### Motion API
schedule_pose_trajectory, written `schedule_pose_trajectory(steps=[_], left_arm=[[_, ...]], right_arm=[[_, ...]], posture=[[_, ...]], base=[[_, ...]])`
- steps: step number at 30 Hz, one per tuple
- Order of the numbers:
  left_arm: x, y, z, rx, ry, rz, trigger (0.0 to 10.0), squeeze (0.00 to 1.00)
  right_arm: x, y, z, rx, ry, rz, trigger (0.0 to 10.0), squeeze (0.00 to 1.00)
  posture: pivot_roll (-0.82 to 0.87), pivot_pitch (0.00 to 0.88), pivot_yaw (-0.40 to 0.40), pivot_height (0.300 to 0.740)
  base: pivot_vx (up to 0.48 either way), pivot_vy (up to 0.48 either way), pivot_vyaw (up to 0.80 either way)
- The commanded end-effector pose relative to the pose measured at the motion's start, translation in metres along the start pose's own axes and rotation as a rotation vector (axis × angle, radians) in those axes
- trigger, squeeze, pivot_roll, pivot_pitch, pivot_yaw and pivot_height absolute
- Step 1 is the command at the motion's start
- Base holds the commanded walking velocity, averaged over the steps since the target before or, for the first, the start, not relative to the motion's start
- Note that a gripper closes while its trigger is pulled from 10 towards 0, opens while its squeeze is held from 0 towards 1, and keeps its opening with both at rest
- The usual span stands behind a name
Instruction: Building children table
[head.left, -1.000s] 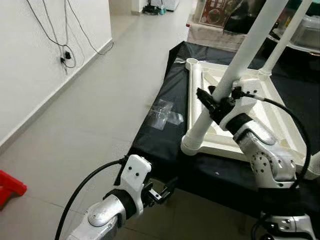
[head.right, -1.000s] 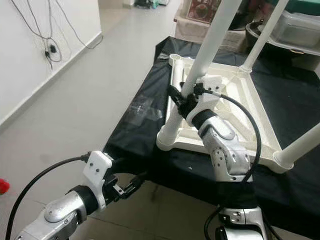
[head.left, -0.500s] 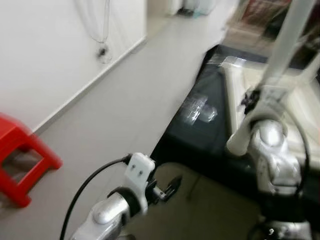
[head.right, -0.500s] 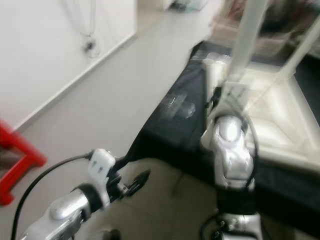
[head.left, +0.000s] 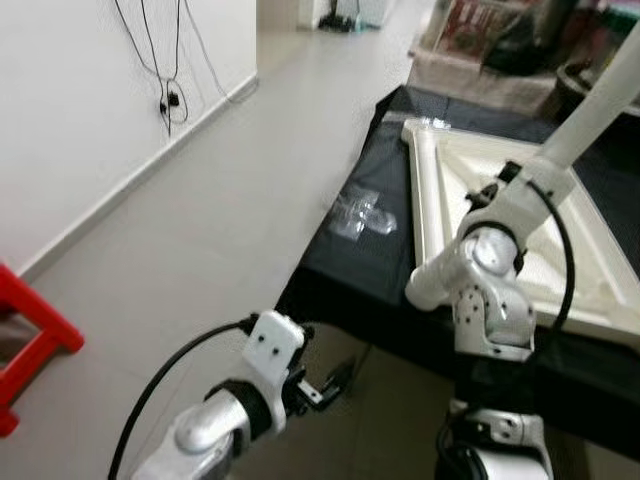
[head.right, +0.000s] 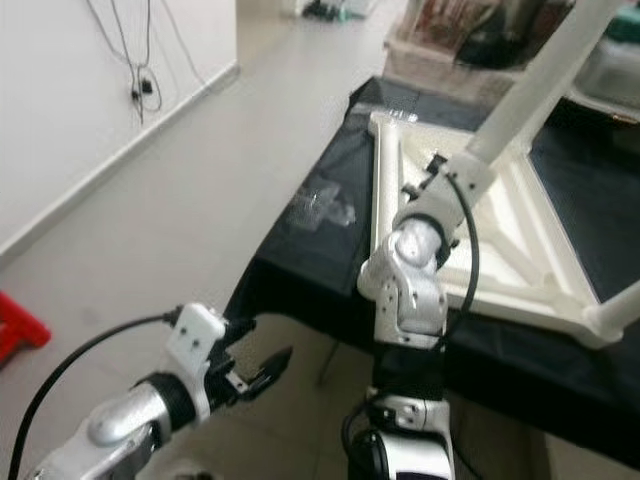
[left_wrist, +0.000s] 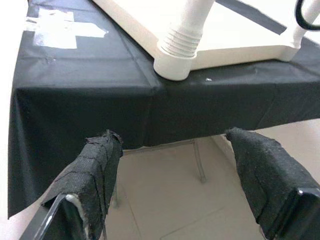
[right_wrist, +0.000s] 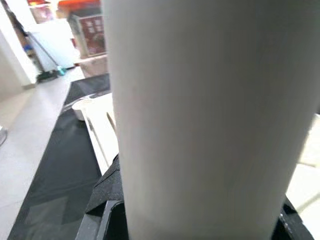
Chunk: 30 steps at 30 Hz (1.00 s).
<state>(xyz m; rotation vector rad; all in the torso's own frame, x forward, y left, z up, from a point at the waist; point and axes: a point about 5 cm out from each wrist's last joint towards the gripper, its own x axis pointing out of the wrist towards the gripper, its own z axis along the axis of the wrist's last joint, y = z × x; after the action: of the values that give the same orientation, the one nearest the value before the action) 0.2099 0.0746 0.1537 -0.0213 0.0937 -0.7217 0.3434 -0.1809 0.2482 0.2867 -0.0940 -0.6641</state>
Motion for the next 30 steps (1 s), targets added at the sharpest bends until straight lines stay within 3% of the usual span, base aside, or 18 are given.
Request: schedule_pose_trajectory(steps=[1, 7, 9, 11, 12, 14, 21, 27, 28, 30], left_arm=[[-0.001, -0.002, -0.002, -0.006, 0.012, -0.01, 10.0, 0.0], [-0.001, -0.002, -0.002, -0.007, 0.013, -0.01, 10.0, 0.0], [-0.001, -0.002, -0.003, -0.007, 0.014, -0.01, 10.0, 0.0], [-0.001, -0.002, -0.002, -0.007, 0.013, -0.01, 10.0, 0.0], [-0.001, -0.002, -0.002, -0.007, 0.013, -0.01, 10.0, 0.0], [-0.001, -0.002, -0.003, -0.009, 0.014, -0.007, 10.0, 0.0], [0.001, -0.001, -0.003, -0.011, 0.014, -0.006, 10.0, 0.0], [0.002, -0.001, -0.004, -0.021, 0.018, 0.0, 10.0, 0.0], [0.002, 0.0, -0.005, -0.03, 0.021, 0.001, 10.0, 0.0], [0.002, 0.0, -0.005, -0.03, 0.021, 0.001, 10.0, 0.0]], right_arm=[[0.007, -0.019, -0.035, -0.101, 0.117, -0.098, 10.0, 0.0], [0.006, -0.014, -0.034, -0.141, 0.083, -0.079, 10.0, 0.0], [0.002, -0.005, -0.037, -0.13, 0.089, 0.018, 10.0, 0.0], [-0.007, 0.01, -0.037, -0.128, 0.056, 0.21, 10.0, 0.0], [-0.007, 0.01, -0.037, -0.128, 0.056, 0.21, 10.0, 0.0], [-0.013, 0.017, -0.04, -0.112, 0.071, 0.326, 10.0, 0.0], [-0.013, 0.017, -0.045, -0.106, 0.115, 0.354, 10.0, 0.0], [-0.011, 0.023, -0.025, -0.046, 0.03, 0.406, 10.0, 0.0], [-0.01, 0.026, -0.01, -0.018, -0.036, 0.441, 10.0, 0.0], [-0.01, 0.026, -0.01, -0.018, -0.036, 0.441, 10.0, 0.0]], posture=[[0.12, 0.138, -0.106, 0.74], [0.12, 0.139, -0.109, 0.74], [0.12, 0.138, -0.108, 0.74], [0.12, 0.138, -0.11, 0.74], [0.12, 0.138, -0.11, 0.74], [0.12, 0.137, -0.108, 0.74], [0.12, 0.129, -0.109, 0.74], [0.12, 0.125, -0.107, 0.74], [0.12, 0.123, -0.11, 0.74], [0.12, 0.123, -0.11, 0.74]], base=[[0.0, 0.0, 0.0], [0.0, 0.0, 0.0], [0.0, 0.0, 0.0], [0.0, 0.0, 0.0], [0.0, 0.0, 0.0], [0.0, 0.0, 0.0], [0.0, 0.0, 0.0], [0.0, 0.0, 0.0], [0.0, 0.0, 0.0], [0.0, 0.0, 0.0]])
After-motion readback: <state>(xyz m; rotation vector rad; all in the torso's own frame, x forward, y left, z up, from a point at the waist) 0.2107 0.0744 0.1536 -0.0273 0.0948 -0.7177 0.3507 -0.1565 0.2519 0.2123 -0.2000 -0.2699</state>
